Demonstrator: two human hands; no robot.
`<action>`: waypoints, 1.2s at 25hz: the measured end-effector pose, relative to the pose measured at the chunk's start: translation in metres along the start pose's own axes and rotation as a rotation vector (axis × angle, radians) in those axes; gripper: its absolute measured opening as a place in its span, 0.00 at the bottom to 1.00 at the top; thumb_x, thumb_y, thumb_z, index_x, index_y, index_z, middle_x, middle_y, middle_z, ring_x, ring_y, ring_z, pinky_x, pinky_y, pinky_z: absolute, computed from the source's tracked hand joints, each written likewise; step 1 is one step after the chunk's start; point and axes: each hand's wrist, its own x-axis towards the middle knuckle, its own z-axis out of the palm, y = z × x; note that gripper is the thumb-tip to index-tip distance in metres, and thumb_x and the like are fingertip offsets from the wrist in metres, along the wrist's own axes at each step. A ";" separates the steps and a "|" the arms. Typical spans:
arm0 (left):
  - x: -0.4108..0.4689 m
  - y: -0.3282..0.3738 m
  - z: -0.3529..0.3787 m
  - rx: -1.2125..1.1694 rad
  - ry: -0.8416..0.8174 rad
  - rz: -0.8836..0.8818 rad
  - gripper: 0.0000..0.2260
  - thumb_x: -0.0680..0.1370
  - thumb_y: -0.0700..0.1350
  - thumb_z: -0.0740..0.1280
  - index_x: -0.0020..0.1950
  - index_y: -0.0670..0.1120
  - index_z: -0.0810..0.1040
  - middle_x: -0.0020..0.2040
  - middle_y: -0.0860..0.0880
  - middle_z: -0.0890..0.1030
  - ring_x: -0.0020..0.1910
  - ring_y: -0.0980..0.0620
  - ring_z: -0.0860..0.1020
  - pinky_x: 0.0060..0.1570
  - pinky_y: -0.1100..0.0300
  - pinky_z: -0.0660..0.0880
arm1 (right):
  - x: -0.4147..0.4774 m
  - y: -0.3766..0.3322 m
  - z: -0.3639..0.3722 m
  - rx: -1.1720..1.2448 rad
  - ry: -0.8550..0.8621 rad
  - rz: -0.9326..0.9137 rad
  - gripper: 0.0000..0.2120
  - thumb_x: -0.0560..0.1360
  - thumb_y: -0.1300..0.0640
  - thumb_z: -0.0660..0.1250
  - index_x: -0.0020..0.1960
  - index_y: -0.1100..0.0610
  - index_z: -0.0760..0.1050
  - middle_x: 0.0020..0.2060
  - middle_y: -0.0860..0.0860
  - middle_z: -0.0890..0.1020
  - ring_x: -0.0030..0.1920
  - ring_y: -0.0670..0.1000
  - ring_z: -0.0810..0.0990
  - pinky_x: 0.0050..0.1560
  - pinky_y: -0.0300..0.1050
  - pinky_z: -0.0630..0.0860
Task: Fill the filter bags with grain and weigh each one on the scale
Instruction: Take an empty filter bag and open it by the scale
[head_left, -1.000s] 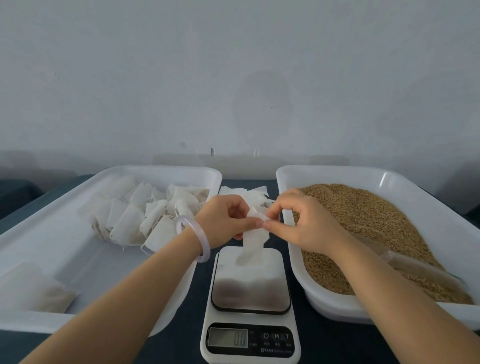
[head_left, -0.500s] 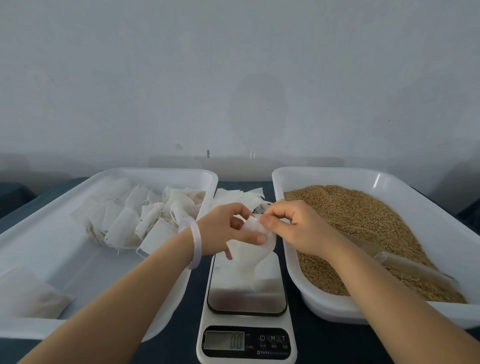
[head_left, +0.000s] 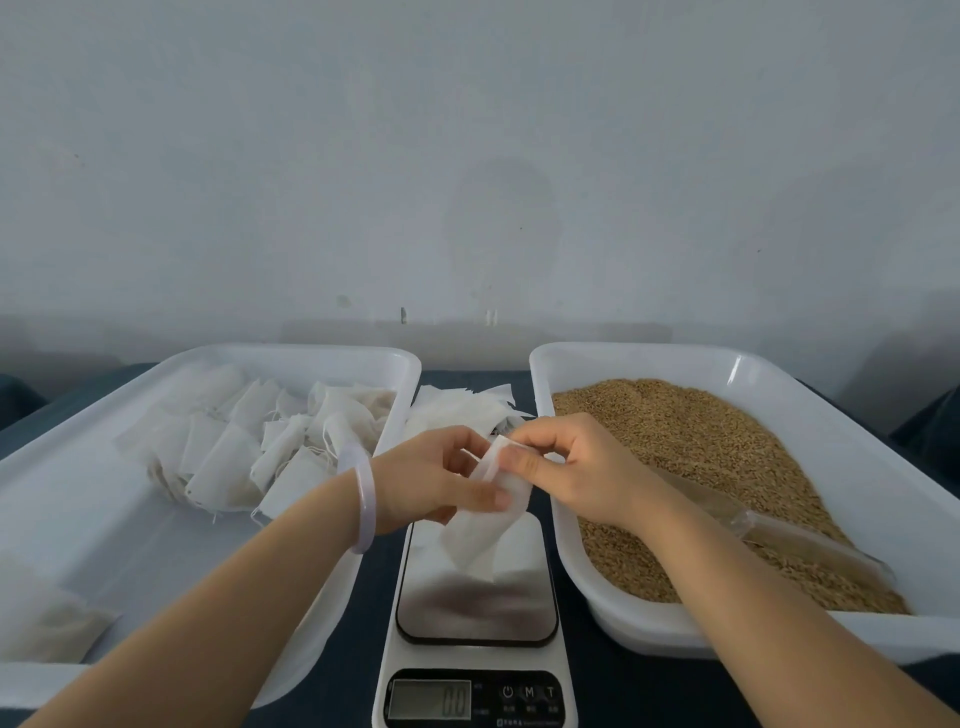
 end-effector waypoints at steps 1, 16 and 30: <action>0.000 0.000 0.000 -0.001 -0.002 -0.005 0.19 0.62 0.42 0.73 0.50 0.43 0.73 0.42 0.46 0.79 0.44 0.45 0.76 0.48 0.51 0.72 | 0.000 0.000 0.000 -0.008 0.007 -0.014 0.09 0.77 0.57 0.66 0.39 0.52 0.81 0.37 0.51 0.82 0.42 0.44 0.79 0.46 0.34 0.73; -0.005 0.003 -0.001 0.058 -0.249 -0.141 0.13 0.66 0.37 0.72 0.49 0.41 0.76 0.35 0.48 0.79 0.29 0.51 0.78 0.31 0.60 0.75 | -0.011 -0.004 -0.026 -0.067 0.019 0.097 0.07 0.76 0.50 0.65 0.53 0.41 0.79 0.47 0.37 0.83 0.49 0.35 0.79 0.49 0.30 0.73; -0.004 0.003 0.000 -0.131 -0.134 -0.126 0.22 0.67 0.55 0.67 0.52 0.40 0.73 0.36 0.43 0.80 0.30 0.48 0.77 0.31 0.57 0.75 | -0.105 0.070 -0.142 -0.626 -0.061 0.764 0.09 0.70 0.54 0.73 0.45 0.43 0.76 0.48 0.39 0.79 0.52 0.42 0.77 0.57 0.42 0.73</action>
